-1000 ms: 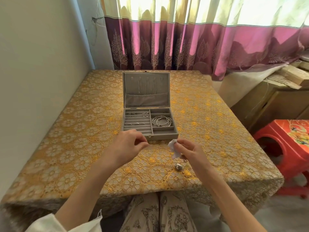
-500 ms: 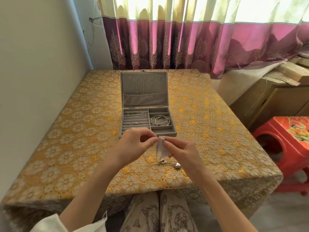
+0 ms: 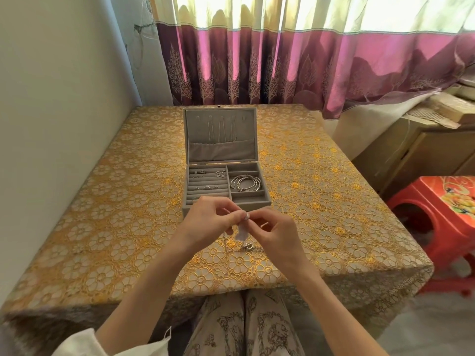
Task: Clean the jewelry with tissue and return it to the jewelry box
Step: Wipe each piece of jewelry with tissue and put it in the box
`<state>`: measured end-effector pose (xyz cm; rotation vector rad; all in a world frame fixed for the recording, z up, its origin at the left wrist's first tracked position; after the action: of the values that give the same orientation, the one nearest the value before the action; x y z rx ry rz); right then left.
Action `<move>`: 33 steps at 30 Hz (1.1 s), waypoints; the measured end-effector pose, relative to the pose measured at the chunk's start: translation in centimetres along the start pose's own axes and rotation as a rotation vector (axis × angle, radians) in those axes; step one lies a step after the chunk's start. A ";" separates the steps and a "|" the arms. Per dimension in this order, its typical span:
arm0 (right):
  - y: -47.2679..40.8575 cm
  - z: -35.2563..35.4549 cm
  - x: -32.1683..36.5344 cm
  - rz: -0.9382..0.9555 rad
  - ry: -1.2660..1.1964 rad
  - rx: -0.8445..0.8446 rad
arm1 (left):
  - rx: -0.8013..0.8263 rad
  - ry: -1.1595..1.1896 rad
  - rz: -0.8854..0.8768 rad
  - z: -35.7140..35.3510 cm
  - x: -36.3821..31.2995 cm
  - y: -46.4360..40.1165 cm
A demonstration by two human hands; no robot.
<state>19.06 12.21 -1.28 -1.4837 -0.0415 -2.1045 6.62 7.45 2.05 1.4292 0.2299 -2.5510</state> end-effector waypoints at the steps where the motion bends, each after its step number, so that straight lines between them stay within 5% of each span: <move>1: 0.0 -0.1 0.2 0.032 0.049 -0.016 | -0.003 -0.014 0.010 0.0 0.1 0.0; 7: 0.3 -0.5 1.5 0.192 0.233 -0.036 | -0.053 -0.198 -0.032 0.0 -0.4 0.0; 18: 1.0 0.8 -1.5 0.178 0.334 0.004 | -0.158 0.329 0.147 2.7 1.7 1.0; 27: 1.0 0.4 -2.4 0.175 0.407 0.079 | -0.249 0.440 0.189 3.2 4.3 1.5; 33: 0.8 0.5 -2.7 -0.109 0.071 0.244 | -0.200 0.064 0.231 2.9 5.9 0.6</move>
<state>20.50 12.82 -3.63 -1.2877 -0.3469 -2.1481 1.44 5.54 -1.48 1.3762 0.3019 -2.2323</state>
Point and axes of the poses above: each hand's wrist, its own y-axis away from the middle knuckle, its own z-axis out of the back of the hand, x = y × z, the point moved 7 cm from there along -y, towards the middle knuckle, and after that the axes turned 2 degrees about y, right-handed, at the moved point
